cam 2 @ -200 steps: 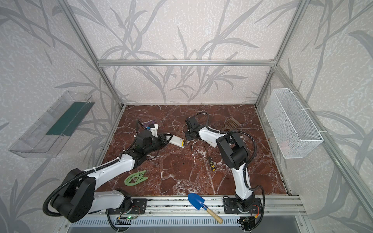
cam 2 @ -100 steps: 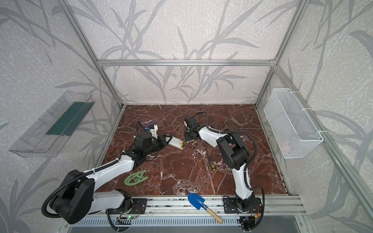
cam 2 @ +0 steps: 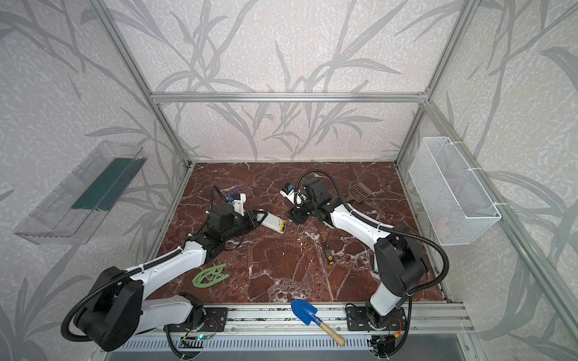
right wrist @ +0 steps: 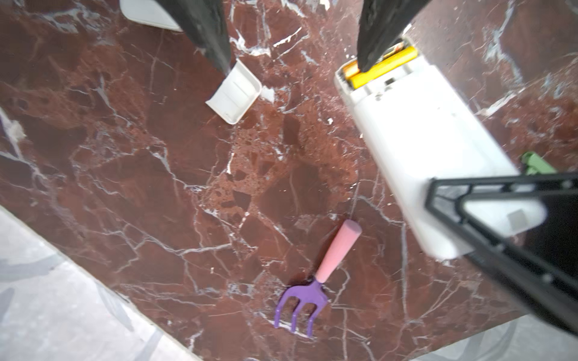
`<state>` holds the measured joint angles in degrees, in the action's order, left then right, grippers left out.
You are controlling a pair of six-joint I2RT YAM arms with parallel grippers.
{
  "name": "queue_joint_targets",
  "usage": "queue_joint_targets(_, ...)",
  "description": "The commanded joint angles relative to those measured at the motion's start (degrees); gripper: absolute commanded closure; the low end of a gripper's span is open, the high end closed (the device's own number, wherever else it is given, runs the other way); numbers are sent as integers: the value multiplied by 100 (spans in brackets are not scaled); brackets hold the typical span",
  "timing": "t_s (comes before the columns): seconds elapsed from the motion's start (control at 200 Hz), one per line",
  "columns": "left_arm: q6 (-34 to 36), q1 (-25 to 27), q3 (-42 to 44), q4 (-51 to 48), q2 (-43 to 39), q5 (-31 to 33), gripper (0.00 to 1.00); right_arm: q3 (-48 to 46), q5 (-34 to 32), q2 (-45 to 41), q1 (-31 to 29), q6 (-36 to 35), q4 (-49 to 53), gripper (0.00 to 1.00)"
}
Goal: Unload the batteries from the remote control
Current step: 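Lower the white battery cover onto the table and open the right gripper, then grasp the remote body from the left gripper with the right gripper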
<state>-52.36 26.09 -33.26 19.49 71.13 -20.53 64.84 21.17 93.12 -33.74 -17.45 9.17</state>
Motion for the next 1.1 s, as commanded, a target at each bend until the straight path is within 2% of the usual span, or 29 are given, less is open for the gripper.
queue_joint_targets(0.0, 240, -7, -18, 113, -240, -280, 100, -283, 646, -372, -101, -550, -346, 26)
queue_joint_targets(0.045, 269, -7, -33, 123, -256, -346, 100, -413, 726, -468, -168, -596, -514, 12)
queue_joint_targets(0.095, 287, -7, -24, 194, -258, -432, 100, -499, 769, -537, -262, -644, -665, 7)
queue_joint_targets(0.5, 89, 27, 116, 776, -250, -683, 100, -5, 640, 69, -642, -428, -901, 6)
queue_joint_targets(0.855, -55, 23, 232, 1023, -214, -706, 100, 208, 853, 377, -643, -83, -1168, 18)
queue_joint_targets(1.0, -52, 20, 241, 978, -223, -680, 100, 231, 915, 400, -643, -109, -1151, 26)
queue_joint_targets(1.095, -52, 26, 241, 971, -210, -663, 100, 255, 1013, 408, -643, -166, -1133, 35)
